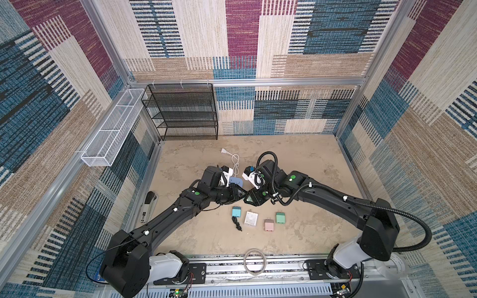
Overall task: Insert plugs into power strip
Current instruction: Pick up the plug from the socket.
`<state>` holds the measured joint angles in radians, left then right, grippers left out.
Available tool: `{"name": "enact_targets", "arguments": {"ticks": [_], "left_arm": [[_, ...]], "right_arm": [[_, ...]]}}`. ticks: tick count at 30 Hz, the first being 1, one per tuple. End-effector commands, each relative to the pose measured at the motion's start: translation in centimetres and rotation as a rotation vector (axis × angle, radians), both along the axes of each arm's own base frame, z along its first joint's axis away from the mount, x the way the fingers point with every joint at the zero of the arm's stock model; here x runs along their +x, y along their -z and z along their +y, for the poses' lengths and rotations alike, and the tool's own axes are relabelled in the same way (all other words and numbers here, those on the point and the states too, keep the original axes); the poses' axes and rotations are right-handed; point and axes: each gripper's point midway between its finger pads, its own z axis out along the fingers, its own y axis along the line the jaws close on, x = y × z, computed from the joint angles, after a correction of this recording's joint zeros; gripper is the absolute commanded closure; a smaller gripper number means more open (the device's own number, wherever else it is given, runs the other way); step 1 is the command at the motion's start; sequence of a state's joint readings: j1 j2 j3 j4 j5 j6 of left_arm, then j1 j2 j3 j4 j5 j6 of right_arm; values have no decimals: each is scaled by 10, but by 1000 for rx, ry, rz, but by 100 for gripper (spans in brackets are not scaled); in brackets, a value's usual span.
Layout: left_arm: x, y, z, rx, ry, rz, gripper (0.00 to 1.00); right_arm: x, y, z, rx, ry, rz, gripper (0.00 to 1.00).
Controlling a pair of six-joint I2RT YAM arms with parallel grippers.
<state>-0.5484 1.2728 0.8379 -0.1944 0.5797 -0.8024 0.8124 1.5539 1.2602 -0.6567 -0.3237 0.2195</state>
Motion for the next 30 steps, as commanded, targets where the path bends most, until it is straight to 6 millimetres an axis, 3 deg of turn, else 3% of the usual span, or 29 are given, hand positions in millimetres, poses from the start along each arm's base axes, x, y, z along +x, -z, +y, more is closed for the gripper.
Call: {"name": "enact_targets", "arguments": {"ticks": [1, 3, 4, 10, 12, 15, 18, 21, 26, 30], "left_arm": [[-16, 3, -7, -32, 57, 67, 79], [-15, 4, -7, -37, 52, 68, 97], [-14, 6, -7, -38, 47, 73, 100], [-10, 10, -15, -87, 41, 96, 100], [-8, 12, -17, -95, 37, 102, 100], [-5, 14, -19, -112, 28, 114, 100], [-2, 12, -19, -119, 13, 115, 100], [2, 10, -18, -128, -12, 118, 100], [11, -6, -21, -240, -69, 158, 100], [19, -22, -23, -384, -140, 233, 100]], "right_arm": [[27, -36, 28, 149, 14, -140, 100], [29, -36, 28, 151, 22, -146, 100], [30, -35, 28, 151, 26, -149, 100], [33, -31, 26, 143, 42, -158, 99], [34, -29, 26, 137, 47, -156, 89], [34, -25, 24, 126, 56, -150, 55], [34, -29, 20, 124, 69, -164, 37], [34, -36, 14, 126, 86, -188, 27], [37, -59, -3, 142, 146, -277, 23], [48, -103, -27, 239, 278, -462, 25]]}}
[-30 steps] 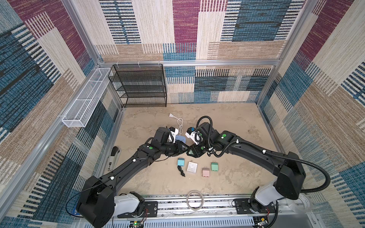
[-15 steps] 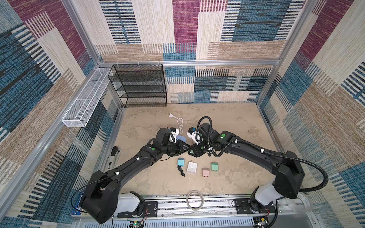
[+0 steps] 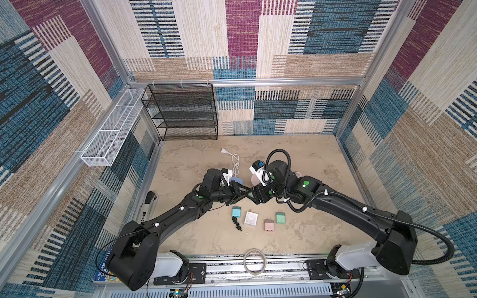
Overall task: Insert plugs into power strip
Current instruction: Pick up the plug from the socket.
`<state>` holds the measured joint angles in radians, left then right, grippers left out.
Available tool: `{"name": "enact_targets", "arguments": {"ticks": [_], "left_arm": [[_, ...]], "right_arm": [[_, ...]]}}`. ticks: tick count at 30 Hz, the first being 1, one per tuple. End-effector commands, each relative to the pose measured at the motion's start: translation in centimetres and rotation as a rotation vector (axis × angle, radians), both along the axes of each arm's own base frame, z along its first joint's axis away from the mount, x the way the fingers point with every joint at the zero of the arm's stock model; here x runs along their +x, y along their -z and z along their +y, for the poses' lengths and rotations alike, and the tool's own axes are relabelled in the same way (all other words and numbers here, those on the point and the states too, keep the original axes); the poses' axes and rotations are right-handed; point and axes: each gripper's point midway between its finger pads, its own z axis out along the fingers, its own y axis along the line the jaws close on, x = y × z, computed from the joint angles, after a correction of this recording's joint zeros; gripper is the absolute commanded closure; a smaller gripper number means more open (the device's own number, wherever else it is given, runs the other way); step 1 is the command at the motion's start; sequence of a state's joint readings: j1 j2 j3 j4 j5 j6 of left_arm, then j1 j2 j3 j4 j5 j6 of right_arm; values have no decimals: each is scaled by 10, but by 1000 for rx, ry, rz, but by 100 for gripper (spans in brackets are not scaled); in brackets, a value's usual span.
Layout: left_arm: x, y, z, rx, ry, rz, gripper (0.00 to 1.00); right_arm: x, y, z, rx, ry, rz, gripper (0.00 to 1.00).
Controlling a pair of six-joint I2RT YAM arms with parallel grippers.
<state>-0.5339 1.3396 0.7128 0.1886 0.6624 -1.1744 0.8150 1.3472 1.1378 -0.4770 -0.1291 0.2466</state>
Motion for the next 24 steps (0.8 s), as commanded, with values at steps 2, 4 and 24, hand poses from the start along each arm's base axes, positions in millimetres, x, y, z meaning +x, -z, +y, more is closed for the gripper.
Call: {"name": "enact_targets", "arguments": {"ticks": [2, 4, 24], "left_arm": [[8, -35, -9, -210, -46, 72, 100], [10, -39, -10, -250, -62, 97, 100], [18, -67, -7, -424, -138, 139, 100]], "right_arm": [[23, -66, -12, 205, 121, -307, 27], [22, -82, -21, 264, 146, -379, 34], [-21, -78, -50, 383, 45, -580, 48]]}}
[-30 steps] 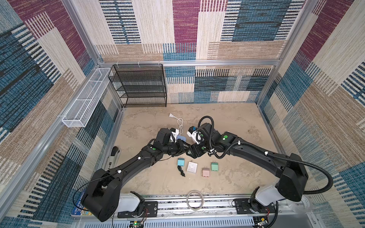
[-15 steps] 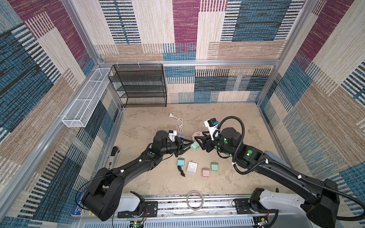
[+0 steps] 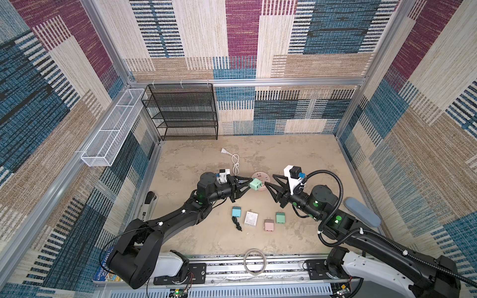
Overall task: Insert plugs into power strip
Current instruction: Pick up the plug from the socket.
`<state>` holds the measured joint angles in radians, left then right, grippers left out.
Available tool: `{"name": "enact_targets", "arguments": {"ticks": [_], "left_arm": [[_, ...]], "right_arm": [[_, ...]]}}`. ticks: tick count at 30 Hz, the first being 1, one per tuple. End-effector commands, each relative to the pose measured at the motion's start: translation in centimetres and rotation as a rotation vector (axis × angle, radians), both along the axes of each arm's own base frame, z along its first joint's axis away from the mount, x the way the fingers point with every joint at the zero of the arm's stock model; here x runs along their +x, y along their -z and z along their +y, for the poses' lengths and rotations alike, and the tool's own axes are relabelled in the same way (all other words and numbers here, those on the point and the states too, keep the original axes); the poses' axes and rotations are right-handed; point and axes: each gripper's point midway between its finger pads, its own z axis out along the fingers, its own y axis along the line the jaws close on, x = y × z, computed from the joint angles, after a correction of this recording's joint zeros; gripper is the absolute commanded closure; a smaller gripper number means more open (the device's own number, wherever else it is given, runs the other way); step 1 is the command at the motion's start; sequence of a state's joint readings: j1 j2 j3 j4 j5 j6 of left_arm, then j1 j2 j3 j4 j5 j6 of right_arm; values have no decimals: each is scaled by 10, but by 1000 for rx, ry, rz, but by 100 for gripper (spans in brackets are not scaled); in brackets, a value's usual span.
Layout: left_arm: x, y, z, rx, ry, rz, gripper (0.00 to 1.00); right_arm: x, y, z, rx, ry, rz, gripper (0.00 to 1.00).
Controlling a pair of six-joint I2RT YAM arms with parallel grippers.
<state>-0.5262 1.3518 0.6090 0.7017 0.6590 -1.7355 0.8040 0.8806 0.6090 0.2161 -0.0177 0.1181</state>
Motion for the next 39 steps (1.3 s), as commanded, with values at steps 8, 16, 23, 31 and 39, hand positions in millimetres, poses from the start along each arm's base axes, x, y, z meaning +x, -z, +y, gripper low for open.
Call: {"name": "enact_targets", "arguments": {"ticks": [8, 16, 23, 31, 39], "left_arm": [[2, -19, -3, -39, 12, -47, 100], [2, -16, -3, -53, 12, -50, 100], [2, -19, -4, -68, 16, -58, 100], [-1, -24, -3, -67, 16, -71, 100], [-4, -25, -3, -63, 18, -79, 100]], "right_arm": [[6, 10, 16, -1, -42, -2, 48], [15, 23, 26, -36, -43, 27, 47], [23, 30, 33, -63, -38, 48, 47], [26, 36, 39, -66, -49, 68, 47], [27, 36, 44, -70, -68, 72, 49]]}}
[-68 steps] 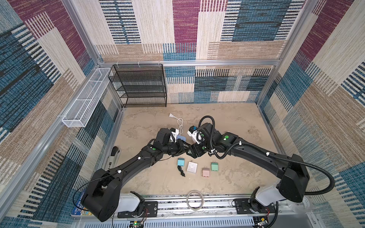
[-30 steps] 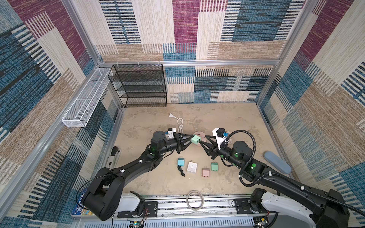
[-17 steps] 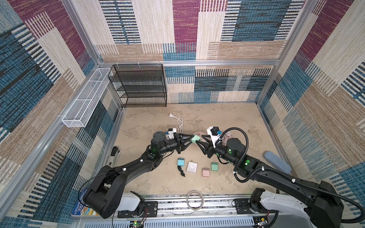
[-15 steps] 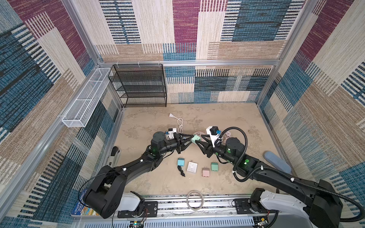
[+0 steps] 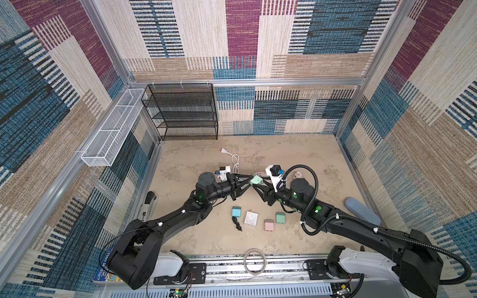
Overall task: Insert plugs into power strip
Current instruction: Pick up the plug from the socket.
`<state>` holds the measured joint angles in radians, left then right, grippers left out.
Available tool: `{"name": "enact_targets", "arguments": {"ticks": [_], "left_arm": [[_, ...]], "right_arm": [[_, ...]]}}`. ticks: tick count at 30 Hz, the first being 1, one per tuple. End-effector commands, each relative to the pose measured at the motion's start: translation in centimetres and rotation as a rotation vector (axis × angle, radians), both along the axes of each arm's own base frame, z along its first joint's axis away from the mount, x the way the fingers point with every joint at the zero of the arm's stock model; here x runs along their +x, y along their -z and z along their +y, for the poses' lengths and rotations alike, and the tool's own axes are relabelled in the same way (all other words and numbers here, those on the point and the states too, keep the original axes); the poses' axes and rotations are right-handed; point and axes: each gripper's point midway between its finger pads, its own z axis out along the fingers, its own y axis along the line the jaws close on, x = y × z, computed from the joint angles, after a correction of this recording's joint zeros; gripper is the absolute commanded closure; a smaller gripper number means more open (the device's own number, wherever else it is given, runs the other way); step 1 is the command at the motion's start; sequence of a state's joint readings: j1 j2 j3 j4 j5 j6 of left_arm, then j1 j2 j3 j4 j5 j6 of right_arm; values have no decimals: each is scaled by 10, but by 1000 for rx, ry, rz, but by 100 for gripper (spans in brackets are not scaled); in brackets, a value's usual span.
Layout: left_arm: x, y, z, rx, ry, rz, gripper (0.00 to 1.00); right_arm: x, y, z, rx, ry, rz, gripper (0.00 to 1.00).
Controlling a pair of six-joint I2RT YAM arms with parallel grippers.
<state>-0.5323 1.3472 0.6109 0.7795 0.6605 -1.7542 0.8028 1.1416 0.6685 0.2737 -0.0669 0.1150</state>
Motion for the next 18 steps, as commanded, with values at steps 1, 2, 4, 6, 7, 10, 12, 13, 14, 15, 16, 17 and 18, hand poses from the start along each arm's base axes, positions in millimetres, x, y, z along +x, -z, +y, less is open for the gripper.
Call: {"name": "enact_targets", "arguments": {"ticks": [1, 2, 4, 6, 7, 10, 12, 13, 14, 15, 16, 17, 18], "left_arm": [[-3, -5, -1, -10, 12, -22, 100], [-4, -5, -1, -11, 11, -22, 100], [-4, -4, -1, -11, 12, -21, 100], [-5, -3, -2, -9, 14, -18, 100], [-5, -2, -2, -7, 14, -15, 100], [-6, 0, -2, -6, 13, -13, 100], [-6, 1, -3, -4, 16, -12, 100], [-6, 2, -2, -1, 15, -12, 100], [-6, 4, -3, 2, 16, -10, 100], [-5, 7, -3, 7, 15, -4, 100], [-5, 9, -3, 8, 18, -2, 100], [-5, 11, -3, 10, 19, 1, 100], [-3, 14, -4, 11, 19, 9, 91]], "right_arm": [[0, -14, 6, 35, -22, -29, 50], [0, -13, 6, 35, -25, -26, 51], [1, -15, 7, 39, -28, -26, 52], [0, -15, 9, 42, -35, -23, 55], [-1, -15, 10, 43, -40, -23, 58], [0, -14, 10, 40, -41, -20, 69], [-1, -15, 11, 44, -46, -19, 82], [-2, -16, 10, 48, -47, -18, 88], [-2, -17, 10, 54, -47, -17, 92], [-2, -17, 10, 56, -46, -12, 94], [-2, -17, 11, 58, -47, -8, 96], [-1, -16, 11, 57, -43, 0, 99], [0, -16, 11, 57, -39, 6, 100]]}}
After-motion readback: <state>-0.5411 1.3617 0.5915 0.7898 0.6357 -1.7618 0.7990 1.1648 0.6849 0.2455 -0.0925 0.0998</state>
